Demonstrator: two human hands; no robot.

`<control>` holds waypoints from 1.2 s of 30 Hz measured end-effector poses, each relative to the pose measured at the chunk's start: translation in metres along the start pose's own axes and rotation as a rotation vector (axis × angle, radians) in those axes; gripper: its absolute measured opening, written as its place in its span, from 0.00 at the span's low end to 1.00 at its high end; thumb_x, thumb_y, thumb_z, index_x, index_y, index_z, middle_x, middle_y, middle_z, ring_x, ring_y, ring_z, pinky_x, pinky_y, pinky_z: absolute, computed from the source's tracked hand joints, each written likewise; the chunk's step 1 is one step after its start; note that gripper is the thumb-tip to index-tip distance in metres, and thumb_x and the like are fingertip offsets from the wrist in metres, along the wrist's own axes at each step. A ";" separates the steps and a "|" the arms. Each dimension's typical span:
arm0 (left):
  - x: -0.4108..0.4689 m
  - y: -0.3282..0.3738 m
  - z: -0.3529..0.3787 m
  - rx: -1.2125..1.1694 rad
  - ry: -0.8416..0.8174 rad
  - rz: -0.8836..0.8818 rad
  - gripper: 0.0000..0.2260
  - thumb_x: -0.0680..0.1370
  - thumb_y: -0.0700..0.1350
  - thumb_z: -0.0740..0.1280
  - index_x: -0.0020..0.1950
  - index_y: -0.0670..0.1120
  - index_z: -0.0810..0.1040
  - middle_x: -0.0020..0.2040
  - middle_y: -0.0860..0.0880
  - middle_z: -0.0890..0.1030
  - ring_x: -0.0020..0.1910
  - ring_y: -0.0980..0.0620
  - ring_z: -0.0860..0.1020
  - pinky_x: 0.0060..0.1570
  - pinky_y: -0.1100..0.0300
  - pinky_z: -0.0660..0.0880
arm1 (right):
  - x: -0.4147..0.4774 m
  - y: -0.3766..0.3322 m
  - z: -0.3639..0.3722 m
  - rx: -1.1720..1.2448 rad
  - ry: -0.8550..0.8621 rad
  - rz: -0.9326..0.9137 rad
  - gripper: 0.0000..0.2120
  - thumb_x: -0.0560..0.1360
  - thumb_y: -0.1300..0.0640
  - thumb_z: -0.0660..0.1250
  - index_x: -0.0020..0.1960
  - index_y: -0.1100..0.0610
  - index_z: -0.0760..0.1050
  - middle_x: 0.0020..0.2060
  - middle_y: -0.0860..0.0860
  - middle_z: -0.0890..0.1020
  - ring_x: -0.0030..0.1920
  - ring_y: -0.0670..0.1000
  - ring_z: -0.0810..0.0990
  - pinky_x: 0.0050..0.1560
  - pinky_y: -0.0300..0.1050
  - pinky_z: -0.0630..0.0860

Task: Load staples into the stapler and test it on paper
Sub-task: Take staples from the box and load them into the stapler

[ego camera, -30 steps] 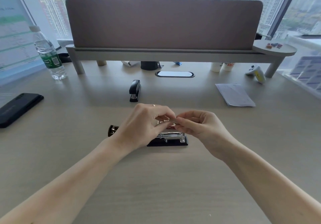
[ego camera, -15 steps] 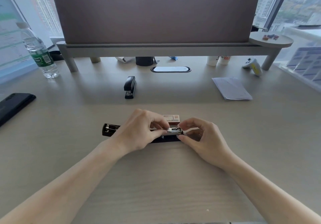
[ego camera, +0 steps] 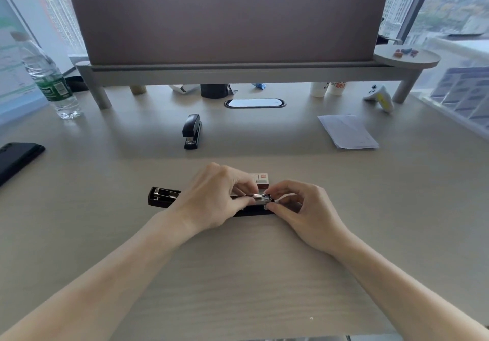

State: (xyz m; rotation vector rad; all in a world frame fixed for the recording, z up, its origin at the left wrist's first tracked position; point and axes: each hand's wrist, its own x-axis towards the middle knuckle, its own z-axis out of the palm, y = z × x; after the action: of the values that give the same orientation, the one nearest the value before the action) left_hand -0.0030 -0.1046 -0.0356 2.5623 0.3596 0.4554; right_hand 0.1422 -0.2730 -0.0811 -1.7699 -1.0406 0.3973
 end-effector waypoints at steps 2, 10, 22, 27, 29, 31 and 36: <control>-0.002 0.002 0.000 0.083 -0.002 0.050 0.06 0.74 0.51 0.77 0.50 0.55 0.87 0.47 0.56 0.87 0.47 0.55 0.85 0.48 0.53 0.81 | 0.000 0.000 0.001 0.000 0.002 -0.003 0.09 0.74 0.61 0.78 0.50 0.48 0.86 0.43 0.45 0.87 0.42 0.48 0.87 0.51 0.48 0.83; -0.004 0.003 0.001 0.059 0.051 0.033 0.02 0.76 0.47 0.76 0.48 0.53 0.86 0.46 0.58 0.82 0.43 0.57 0.81 0.47 0.54 0.79 | 0.000 0.003 0.001 0.005 0.000 -0.009 0.09 0.74 0.61 0.78 0.50 0.48 0.86 0.44 0.46 0.88 0.42 0.48 0.87 0.49 0.43 0.83; 0.012 0.008 -0.007 0.247 -0.091 0.150 0.01 0.77 0.46 0.74 0.47 0.52 0.84 0.48 0.55 0.80 0.44 0.48 0.80 0.45 0.50 0.78 | 0.001 0.003 0.001 -0.016 0.005 -0.011 0.09 0.74 0.60 0.78 0.50 0.48 0.86 0.44 0.46 0.87 0.41 0.47 0.86 0.47 0.37 0.81; 0.013 0.009 -0.012 0.277 -0.152 0.201 0.04 0.78 0.44 0.72 0.52 0.51 0.83 0.52 0.53 0.80 0.45 0.46 0.81 0.46 0.51 0.78 | 0.000 0.002 0.002 -0.031 0.005 -0.014 0.08 0.74 0.60 0.78 0.50 0.48 0.85 0.43 0.45 0.87 0.40 0.47 0.86 0.46 0.36 0.80; 0.015 0.008 -0.013 0.227 -0.198 0.220 0.09 0.78 0.41 0.71 0.56 0.52 0.82 0.54 0.53 0.79 0.44 0.48 0.80 0.46 0.50 0.78 | 0.000 0.001 0.002 -0.029 0.005 -0.011 0.08 0.74 0.60 0.78 0.50 0.49 0.86 0.43 0.45 0.87 0.40 0.47 0.86 0.46 0.37 0.81; 0.018 0.008 -0.016 0.212 -0.269 0.228 0.13 0.78 0.38 0.70 0.59 0.53 0.82 0.55 0.54 0.79 0.43 0.52 0.77 0.47 0.53 0.76 | 0.000 0.001 0.001 -0.035 0.003 -0.014 0.08 0.74 0.60 0.78 0.51 0.50 0.86 0.43 0.45 0.86 0.39 0.47 0.86 0.46 0.36 0.80; 0.028 0.011 -0.025 0.259 -0.416 0.234 0.16 0.79 0.38 0.69 0.60 0.57 0.82 0.54 0.57 0.78 0.45 0.58 0.74 0.46 0.62 0.69 | 0.000 0.000 0.000 -0.040 -0.008 -0.022 0.09 0.74 0.60 0.78 0.50 0.47 0.86 0.43 0.45 0.86 0.39 0.48 0.86 0.46 0.40 0.82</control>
State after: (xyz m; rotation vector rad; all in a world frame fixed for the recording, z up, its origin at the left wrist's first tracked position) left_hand 0.0150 -0.0940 -0.0028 2.8753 -0.0357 -0.0574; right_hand 0.1418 -0.2729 -0.0810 -1.7922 -1.0793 0.3723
